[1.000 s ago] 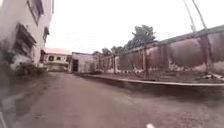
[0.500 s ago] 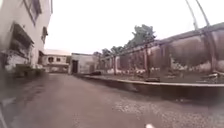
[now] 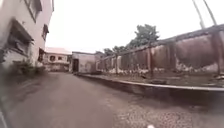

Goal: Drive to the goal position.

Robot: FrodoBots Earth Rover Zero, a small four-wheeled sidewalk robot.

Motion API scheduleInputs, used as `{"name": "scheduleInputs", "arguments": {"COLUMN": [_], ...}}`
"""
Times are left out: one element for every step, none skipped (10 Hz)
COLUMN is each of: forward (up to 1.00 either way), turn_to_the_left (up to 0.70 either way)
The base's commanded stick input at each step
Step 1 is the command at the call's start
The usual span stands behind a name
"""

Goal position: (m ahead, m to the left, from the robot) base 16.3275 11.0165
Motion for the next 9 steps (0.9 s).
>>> {"name": "scheduleInputs", "arguments": {"forward": [0.70, 0.70, 0.70, 0.70, 0.70, 0.70, 0.70, 0.70, 0.70], "turn_to_the_left": [0.28, 0.28, 0.00, 0.00, 0.16, 0.22, 0.08, 0.03, 0.11]}}
